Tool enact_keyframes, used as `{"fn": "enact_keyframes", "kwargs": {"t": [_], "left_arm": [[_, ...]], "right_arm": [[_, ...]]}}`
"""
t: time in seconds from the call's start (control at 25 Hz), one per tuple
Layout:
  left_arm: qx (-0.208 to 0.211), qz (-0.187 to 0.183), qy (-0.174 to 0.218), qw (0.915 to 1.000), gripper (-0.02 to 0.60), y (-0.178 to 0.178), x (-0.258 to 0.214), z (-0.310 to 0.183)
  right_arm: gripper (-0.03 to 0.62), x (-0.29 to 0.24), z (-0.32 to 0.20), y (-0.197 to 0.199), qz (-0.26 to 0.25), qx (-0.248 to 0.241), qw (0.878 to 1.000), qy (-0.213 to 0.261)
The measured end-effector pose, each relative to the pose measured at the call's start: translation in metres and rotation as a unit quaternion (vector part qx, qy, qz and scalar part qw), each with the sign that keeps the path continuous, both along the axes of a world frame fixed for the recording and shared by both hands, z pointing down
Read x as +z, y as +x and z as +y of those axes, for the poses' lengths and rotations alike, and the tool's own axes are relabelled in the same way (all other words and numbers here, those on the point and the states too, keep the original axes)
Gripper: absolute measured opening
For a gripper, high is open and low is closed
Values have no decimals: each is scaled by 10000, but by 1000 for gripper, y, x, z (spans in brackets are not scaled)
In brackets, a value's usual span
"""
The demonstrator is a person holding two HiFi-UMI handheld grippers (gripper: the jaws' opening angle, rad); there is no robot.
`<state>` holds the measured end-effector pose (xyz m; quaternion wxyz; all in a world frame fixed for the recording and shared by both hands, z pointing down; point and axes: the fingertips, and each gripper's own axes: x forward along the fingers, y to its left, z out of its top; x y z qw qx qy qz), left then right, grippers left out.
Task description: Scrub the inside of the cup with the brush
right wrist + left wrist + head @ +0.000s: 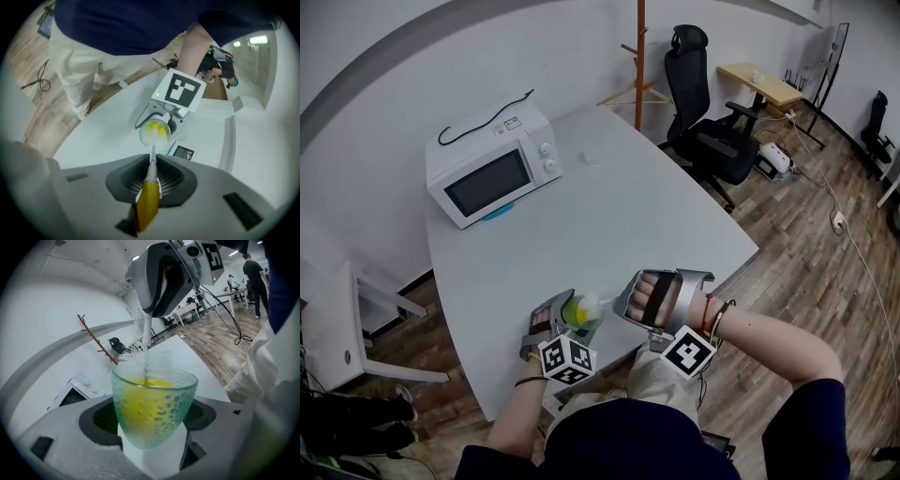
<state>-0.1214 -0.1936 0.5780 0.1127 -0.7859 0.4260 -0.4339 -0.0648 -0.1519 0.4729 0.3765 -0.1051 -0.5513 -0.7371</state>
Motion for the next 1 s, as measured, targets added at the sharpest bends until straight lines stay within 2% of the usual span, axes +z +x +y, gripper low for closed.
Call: {"fn": "enact_keyframes", "kwargs": {"t": [0.12, 0.32, 0.4, 0.48, 0.56, 0.64, 0.68, 0.72, 0.8, 0.92, 1.0], "left_arm": [[41, -20, -12, 10000, 382, 2, -2, -1], [47, -65, 84, 9999, 382, 3, -4, -5], [59, -106, 115, 9999, 382, 2, -5, -6], [68, -134, 141, 9998, 382, 1, -5, -6], [57, -155, 176, 9997, 382, -1, -7, -8], [24, -174, 220, 9996, 382, -2, -10, -9], [15, -186, 247, 9995, 382, -2, -9, -9], [13, -197, 272, 9994, 382, -3, -9, -9], [20, -225, 305, 9993, 382, -4, -8, -10], [17, -241, 354, 9991, 382, -4, -9, -10], [-7, -213, 402, 9990, 382, -2, -13, -10]], "right_arm": [[52, -2, -1, 1, 63, -176, 9996, 190], [52, -4, -4, 1, -69, 99, 9999, -113], [52, -5, -5, 0, -237, 420, 9973, -558], [52, -2, -5, 1, -295, 839, 9893, -1157], [52, 5, -4, 6, -194, 1350, 9738, -1817], [52, 9, -8, 7, -309, 1828, 9520, -2434], [52, 10, -9, 7, -440, 2065, 9368, -2789], [52, 12, -9, 6, -561, 2333, 9166, -3199], [52, 14, -9, 7, -733, 2937, 8651, -4000], [52, 13, -7, 7, -927, 3695, 7700, -5118], [52, 11, -6, 9, -1081, 4149, 6930, -5796]]}}
